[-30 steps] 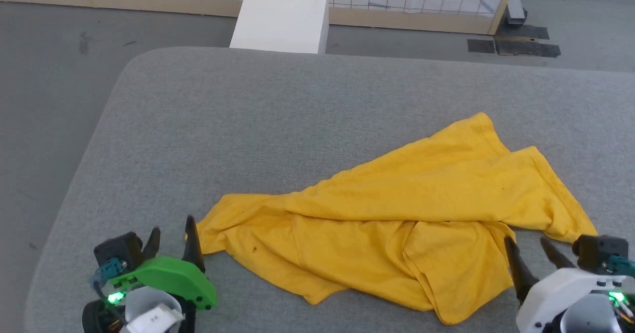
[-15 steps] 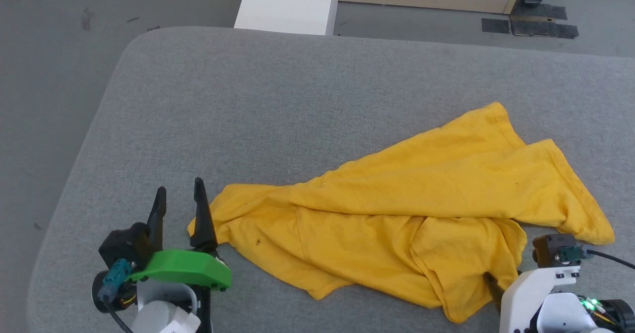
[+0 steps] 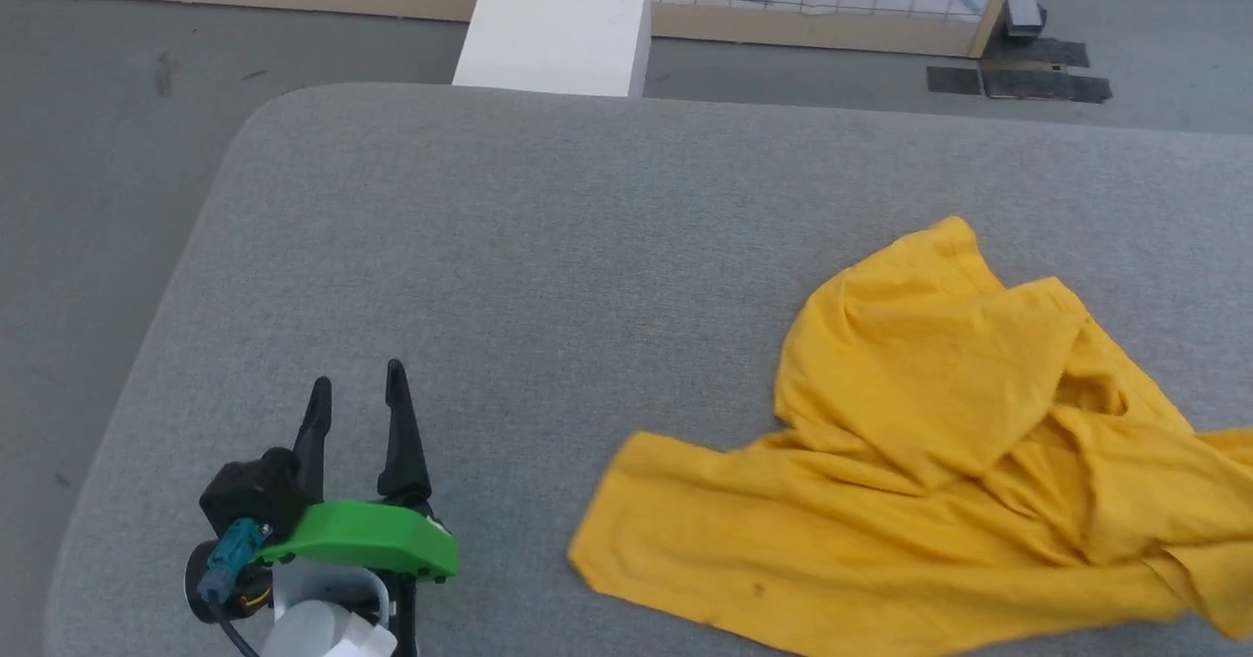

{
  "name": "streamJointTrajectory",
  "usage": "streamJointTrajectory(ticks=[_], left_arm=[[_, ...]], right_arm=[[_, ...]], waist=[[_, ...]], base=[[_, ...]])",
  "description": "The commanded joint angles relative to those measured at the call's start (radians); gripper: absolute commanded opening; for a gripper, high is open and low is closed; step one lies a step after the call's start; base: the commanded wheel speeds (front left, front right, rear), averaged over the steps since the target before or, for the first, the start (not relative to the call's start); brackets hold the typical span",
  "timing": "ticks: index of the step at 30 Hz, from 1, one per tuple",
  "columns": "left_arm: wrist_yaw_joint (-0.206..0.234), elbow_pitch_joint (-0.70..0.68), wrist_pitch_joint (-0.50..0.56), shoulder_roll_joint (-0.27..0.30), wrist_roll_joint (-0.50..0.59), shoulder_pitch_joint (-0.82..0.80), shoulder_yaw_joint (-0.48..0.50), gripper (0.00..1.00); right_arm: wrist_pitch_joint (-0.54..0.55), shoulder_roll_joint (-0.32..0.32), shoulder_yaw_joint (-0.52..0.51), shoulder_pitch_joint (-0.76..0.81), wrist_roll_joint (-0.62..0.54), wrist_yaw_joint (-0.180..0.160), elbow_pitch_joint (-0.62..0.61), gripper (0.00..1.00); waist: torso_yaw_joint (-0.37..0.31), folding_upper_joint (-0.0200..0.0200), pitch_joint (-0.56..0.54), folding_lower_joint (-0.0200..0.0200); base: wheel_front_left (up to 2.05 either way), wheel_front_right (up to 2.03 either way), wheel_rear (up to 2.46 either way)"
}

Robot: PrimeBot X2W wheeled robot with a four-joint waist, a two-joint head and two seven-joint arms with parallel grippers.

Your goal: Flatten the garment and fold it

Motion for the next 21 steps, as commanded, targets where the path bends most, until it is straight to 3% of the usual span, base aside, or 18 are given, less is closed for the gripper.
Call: streamJointTrajectory(ticks=[1, 3, 4, 5, 6, 10, 13, 18, 21], left_arm=[[-0.011, 0.003, -0.004, -0.007, 0.013, 0.007, 0.001, 1.0], [-0.021, 0.012, -0.004, -0.011, 0.017, 0.004, -0.003, 1.0], [-0.025, 0.017, -0.004, -0.012, 0.018, 0.004, -0.007, 1.0], [-0.028, 0.023, -0.004, -0.013, 0.02, 0.005, -0.011, 1.0], [-0.032, 0.029, -0.004, -0.013, 0.021, 0.006, -0.014, 1.0], [-0.053, 0.053, 0.013, -0.007, 0.028, 0.011, -0.044, 1.0], [-0.086, 0.063, 0.082, 0.006, 0.035, 0.019, -0.094, 1.0], [-0.155, 0.049, 0.31, 0.026, 0.032, 0.048, -0.216, 1.0], [-0.167, 0.032, 0.444, 0.03, 0.019, 0.062, -0.265, 1.0]], right_arm=[[0.004, -0.001, -0.028, -0.017, -0.006, -0.002, 0.01, 0.0], [0.006, -0.001, -0.059, -0.02, -0.004, -0.002, 0.045, 0.0], [0.0, -0.001, -0.064, -0.021, 0.001, -0.002, 0.061, 0.18], [-0.008, -0.001, -0.063, -0.02, 0.008, -0.002, 0.081, 0.44], [-0.017, -0.001, -0.058, -0.02, 0.016, -0.002, 0.092, 1.0], [-0.127, -0.001, -0.017, -0.018, 0.068, -0.002, 0.116, 1.0], [-0.223, -0.001, 0.03, -0.003, 0.095, -0.002, 0.112, 1.0], [-0.33, -0.001, 0.102, 0.03, 0.131, -0.002, 0.091, 1.0], [-0.353, -0.001, 0.134, 0.04, 0.144, -0.002, 0.081, 1.0]], waist=[[-0.011, 0.0, -0.001, 0.0], [-0.019, 0.0, 0.0, 0.0], [-0.021, 0.0, -0.001, 0.0], [-0.025, 0.0, -0.002, 0.0], [-0.027, 0.0, -0.002, 0.0], [-0.039, 0.0, -0.012, 0.0], [-0.042, 0.0, -0.023, 0.0], [-0.05, 0.0, -0.04, 0.0], [-0.054, 0.0, -0.045, 0.0]], base=[[0.0, 0.0, 0.0], [0.0, 0.0, 0.0], [0.0, 0.0, 0.0], [0.0, 0.0, 0.0], [0.0, 0.0, 0.0], [0.0, 0.0, 0.0], [0.0, 0.0, 0.0], [0.0, 0.0, 0.0], [0.0, 0.0, 0.0]])
